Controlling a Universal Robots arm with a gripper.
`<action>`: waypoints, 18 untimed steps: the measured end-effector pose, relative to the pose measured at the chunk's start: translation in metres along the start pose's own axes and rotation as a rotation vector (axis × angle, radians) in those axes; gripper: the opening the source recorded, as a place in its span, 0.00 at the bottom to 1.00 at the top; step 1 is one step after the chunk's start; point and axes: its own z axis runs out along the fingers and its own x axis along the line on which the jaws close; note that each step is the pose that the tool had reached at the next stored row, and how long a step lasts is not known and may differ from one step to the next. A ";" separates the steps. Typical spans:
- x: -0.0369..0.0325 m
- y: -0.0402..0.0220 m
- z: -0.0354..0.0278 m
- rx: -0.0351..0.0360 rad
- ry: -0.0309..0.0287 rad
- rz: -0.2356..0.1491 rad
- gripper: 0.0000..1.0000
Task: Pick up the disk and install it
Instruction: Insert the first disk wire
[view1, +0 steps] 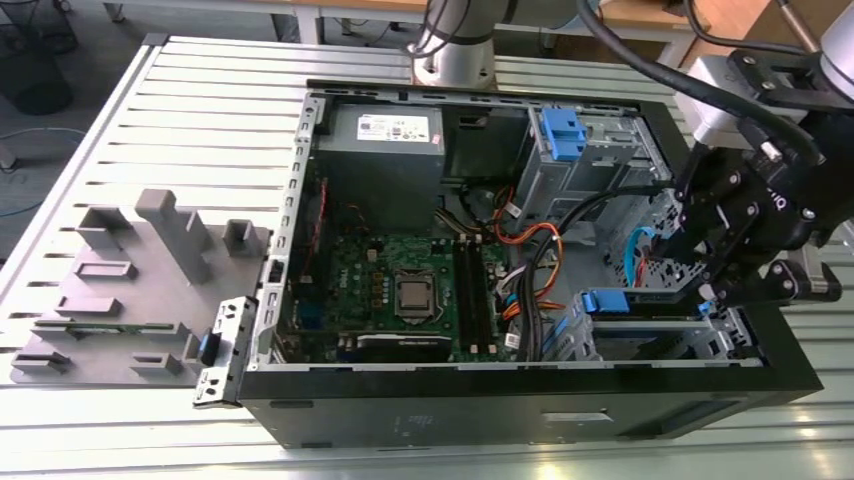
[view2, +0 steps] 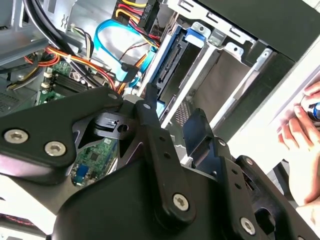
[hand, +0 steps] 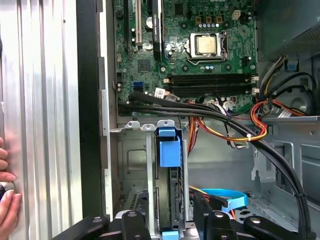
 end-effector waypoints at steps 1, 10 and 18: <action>0.0000 0.0000 -0.0014 0.0000 0.0001 0.000 0.48; -0.0001 0.0001 -0.0059 0.0000 -0.0001 0.000 0.48; -0.0078 0.0006 -0.0058 0.0000 0.0000 0.000 0.48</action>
